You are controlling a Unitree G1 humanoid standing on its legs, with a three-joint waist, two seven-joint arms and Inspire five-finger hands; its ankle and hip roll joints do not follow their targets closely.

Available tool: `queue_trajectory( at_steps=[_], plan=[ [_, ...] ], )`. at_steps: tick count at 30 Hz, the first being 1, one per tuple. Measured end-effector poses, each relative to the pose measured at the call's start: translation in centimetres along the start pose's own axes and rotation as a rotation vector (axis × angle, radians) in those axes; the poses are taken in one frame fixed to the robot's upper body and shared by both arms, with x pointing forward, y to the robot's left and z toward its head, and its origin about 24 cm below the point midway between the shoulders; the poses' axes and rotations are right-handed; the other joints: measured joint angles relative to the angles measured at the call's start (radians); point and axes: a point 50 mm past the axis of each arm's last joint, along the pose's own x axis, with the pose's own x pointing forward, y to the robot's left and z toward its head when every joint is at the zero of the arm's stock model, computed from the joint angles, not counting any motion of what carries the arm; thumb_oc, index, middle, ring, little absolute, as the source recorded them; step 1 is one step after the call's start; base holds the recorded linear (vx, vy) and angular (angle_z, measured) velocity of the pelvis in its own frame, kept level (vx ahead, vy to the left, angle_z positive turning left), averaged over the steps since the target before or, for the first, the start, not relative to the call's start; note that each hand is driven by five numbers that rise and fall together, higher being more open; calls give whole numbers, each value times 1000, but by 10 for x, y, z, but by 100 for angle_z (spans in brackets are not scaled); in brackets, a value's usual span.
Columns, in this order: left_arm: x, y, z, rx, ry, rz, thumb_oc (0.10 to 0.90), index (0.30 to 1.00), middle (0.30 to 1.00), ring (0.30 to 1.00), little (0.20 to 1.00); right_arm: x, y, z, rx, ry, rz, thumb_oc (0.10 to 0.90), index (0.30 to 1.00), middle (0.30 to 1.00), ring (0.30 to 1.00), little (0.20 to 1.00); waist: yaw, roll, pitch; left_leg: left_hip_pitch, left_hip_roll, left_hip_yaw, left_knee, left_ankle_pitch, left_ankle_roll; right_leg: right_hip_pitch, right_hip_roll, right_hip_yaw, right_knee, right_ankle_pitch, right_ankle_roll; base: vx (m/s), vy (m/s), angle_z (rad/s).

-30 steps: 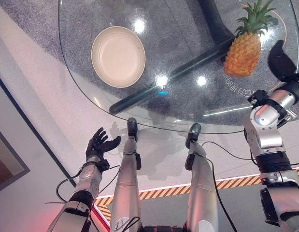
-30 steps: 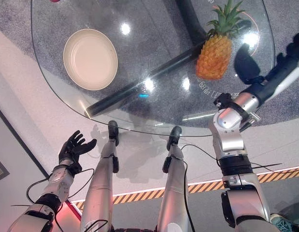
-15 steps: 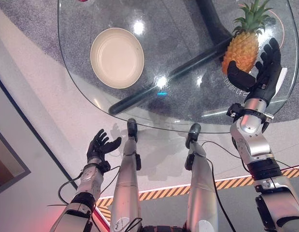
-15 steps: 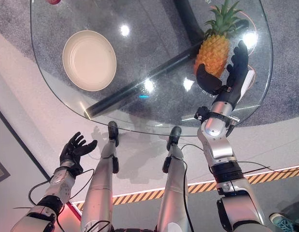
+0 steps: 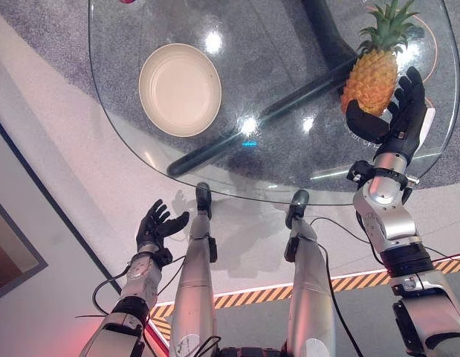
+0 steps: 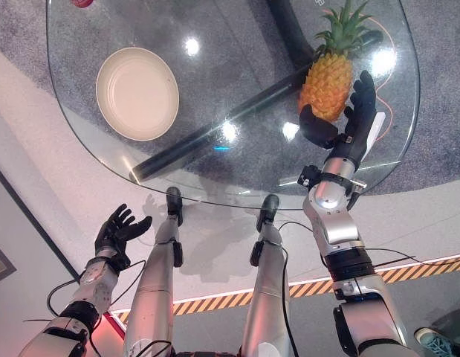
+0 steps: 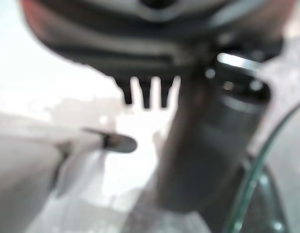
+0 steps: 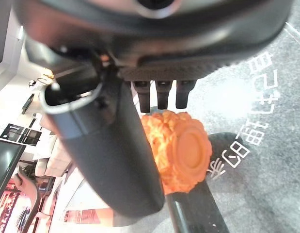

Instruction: Pick up the fruit to the plate

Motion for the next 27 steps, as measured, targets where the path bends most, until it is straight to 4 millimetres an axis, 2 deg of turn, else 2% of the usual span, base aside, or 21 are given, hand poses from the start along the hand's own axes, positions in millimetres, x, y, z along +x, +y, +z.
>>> queue_trajectory(
  at_steps=[14, 27],
  plan=[
    [0, -1, -1, 6, 5, -4, 800, 900, 900, 900, 900, 9, 7, -2, 72, 98, -15, 800, 900, 900, 900, 900, 8, 1, 0, 0, -2, -1, 0, 3, 1, 0, -2, 0, 5, 0, 0, 0, 0, 0],
    [0, -1, -1, 7, 7, -4, 800, 900, 900, 900, 900, 11, 11, -2, 61, 138, -7, 800, 900, 900, 900, 900, 11, 1, 0, 2, -4, -4, 0, 9, 2, 0, -5, -1, 13, 0, 0, 0, 0, 0]
  ],
)
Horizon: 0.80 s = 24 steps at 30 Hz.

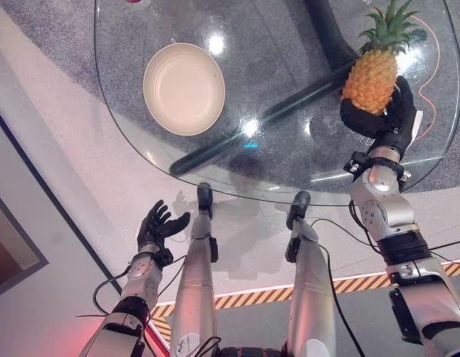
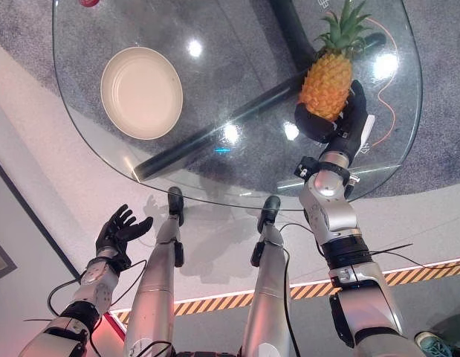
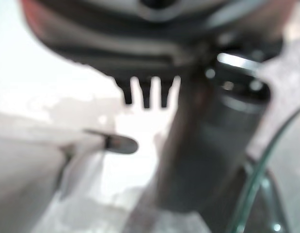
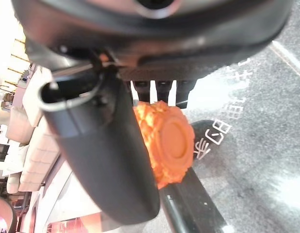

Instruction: Pick up the fruit to the plate

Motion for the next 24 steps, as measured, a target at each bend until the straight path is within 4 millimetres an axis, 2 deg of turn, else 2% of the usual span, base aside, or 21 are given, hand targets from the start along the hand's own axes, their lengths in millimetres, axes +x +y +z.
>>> queue_trajectory(
  at_steps=[7, 8, 9, 19, 24],
  plan=[
    [0, 0, 0, 1, 0, -2, 800, 900, 900, 900, 900, 3, 1, 1, -7, 6, -5, 800, 900, 900, 900, 900, 2, 1, 0, 0, -1, -1, 0, 2, 1, -1, -1, 0, 3, 0, 0, 0, 0, 0],
    [0, 0, 0, 1, 0, -2, 800, 900, 900, 900, 900, 4, 2, 2, -9, 9, -5, 547, 684, 684, 684, 647, 3, 1, 0, 0, -1, -1, 0, 2, 1, -1, -1, 0, 3, 0, 0, 0, 0, 0],
    [0, 0, 0, 1, 1, -2, 800, 900, 900, 900, 900, 4, 2, 2, -10, 9, -5, 100, 300, 300, 300, 200, 4, 1, 0, 0, -1, -1, 0, 2, 1, -1, -1, 0, 3, 0, 0, 0, 0, 0],
    [0, -3, 1, -10, -5, -9, 800, 900, 900, 900, 900, 7, 2, 6, -15, 0, -6, 100, 300, 300, 300, 200, 15, 12, 1, 1, -1, -1, -1, 3, 0, -1, -1, 0, 4, 0, 0, 0, 0, 0],
    [1, -4, 4, -114, -19, 2, 800, 900, 900, 900, 900, 7, 2, 7, -35, -11, -8, 100, 300, 300, 300, 200, 18, 12, 1, 1, -1, -1, -1, 3, 0, -1, -1, 0, 3, 0, 0, 0, 0, 0]
  ],
)
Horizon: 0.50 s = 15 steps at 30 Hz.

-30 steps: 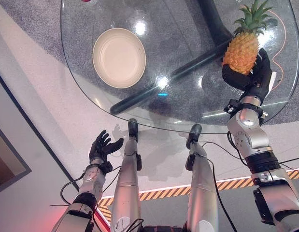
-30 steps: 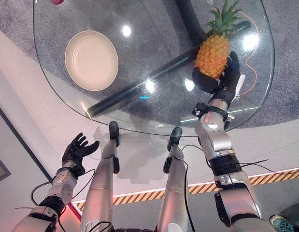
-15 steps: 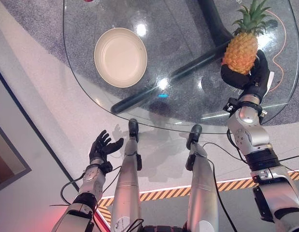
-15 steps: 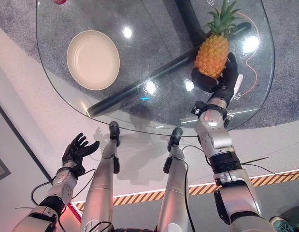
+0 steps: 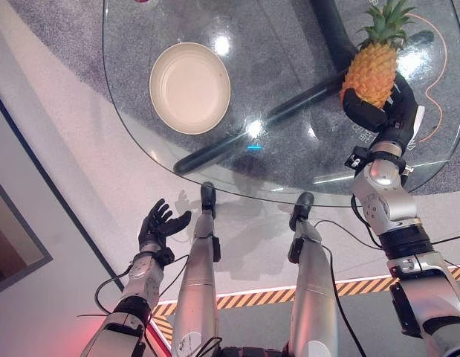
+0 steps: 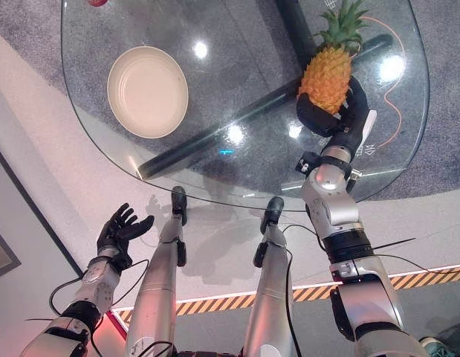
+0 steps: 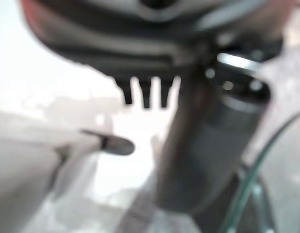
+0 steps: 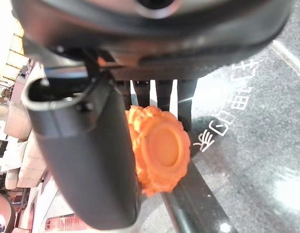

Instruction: Pick up the fruit to the plate

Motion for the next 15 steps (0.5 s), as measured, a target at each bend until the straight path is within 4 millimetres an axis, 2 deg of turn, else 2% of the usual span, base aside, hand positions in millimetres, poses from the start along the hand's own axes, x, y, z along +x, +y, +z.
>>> queue_trajectory(
  at_steps=[7, 15],
  plan=[
    [2, -5, 23, -277, -112, -4, 800, 900, 900, 900, 900, 0, -2, 0, -82, -45, -5, 100, 300, 300, 300, 200, 1, 0, 0, 0, 0, 0, -1, 0, 0, 0, 0, 0, 0, 0, 0, 0, 0, 0],
    [6, -19, 82, -443, -346, -49, 800, 900, 900, 900, 900, -5, -6, -4, -260, -148, -8, 100, 300, 300, 300, 200, 1, 0, 0, 0, 0, 0, -3, 1, 0, -2, -1, 0, 0, -1, 1, -3, -4, 0]
  ],
)
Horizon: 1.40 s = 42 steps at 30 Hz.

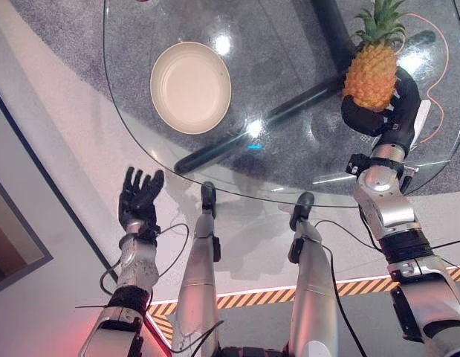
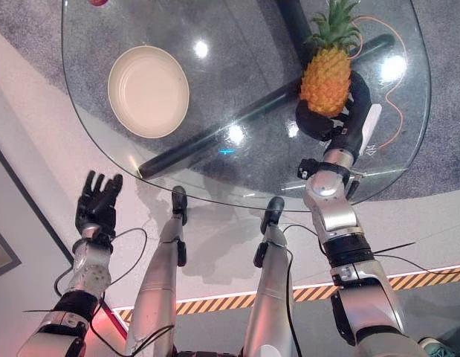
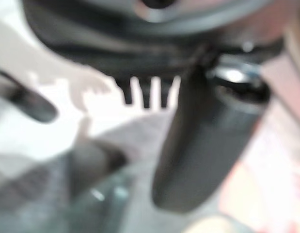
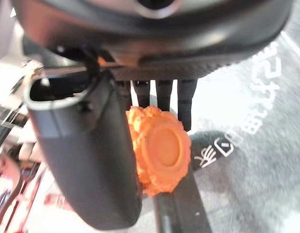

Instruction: Pick up the fruit to the plate

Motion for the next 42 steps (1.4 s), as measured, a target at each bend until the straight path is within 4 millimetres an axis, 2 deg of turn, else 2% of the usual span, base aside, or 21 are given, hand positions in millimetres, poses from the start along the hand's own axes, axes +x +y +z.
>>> queue_trajectory(
  at_steps=[6, 11, 19, 24, 29, 33, 42],
  plan=[
    [13, -29, 25, -63, -121, 14, 800, 900, 900, 900, 900, -4, -2, 4, -70, -73, 6, 100, 300, 300, 300, 200, -3, 0, 0, -2, 0, 0, -21, 7, -4, -10, 1, -1, -1, -4, 0, -22, -29, 0],
    [16, -43, 45, -70, -236, 55, 800, 900, 900, 900, 900, -7, -1, 9, -82, -112, 14, 100, 300, 300, 300, 200, -8, 0, 0, -2, 1, 1, -34, 10, -5, -15, 1, -2, -2, -8, 0, -21, -31, 0],
    [7, -72, 77, -66, -460, 37, 800, 900, 900, 900, 900, -11, -1, 13, -116, -166, -5, 100, 300, 300, 300, 200, -10, -2, 1, -2, 2, 0, -35, 11, -6, -15, 2, -3, -1, -9, 0, -20, -29, 0],
    [4, -94, 93, -85, -530, -82, 800, 900, 900, 900, 900, -14, 0, 26, -126, -249, -16, 100, 300, 300, 300, 200, -28, -7, 4, -5, 2, -2, -35, 11, -6, -16, 3, -4, -3, -9, 0, -7, -1, 0],
    [3, -121, 95, -49, -504, -291, 800, 900, 900, 900, 900, -15, 1, 31, -161, -300, -19, 100, 300, 300, 300, 200, -33, -9, 4, -6, 3, -2, -37, 11, -6, -16, 4, -5, -5, -9, 0, 0, 0, 0],
    [2, -143, 86, -14, -432, -438, 800, 900, 900, 900, 900, -15, 4, 35, -172, -324, -15, 100, 300, 300, 300, 200, -42, -10, 5, -7, 3, -2, -38, 11, -6, -15, 4, -5, -8, -8, 0, 0, 0, 0],
    [2, -166, 75, -16, -316, -556, 800, 900, 900, 900, 900, -17, 11, 39, -190, -359, 12, 100, 300, 300, 300, 200, -60, -11, 5, -6, 6, 3, -41, 11, -6, -15, 7, -3, -17, -3, -1, 1, 12, 0]
  ],
)
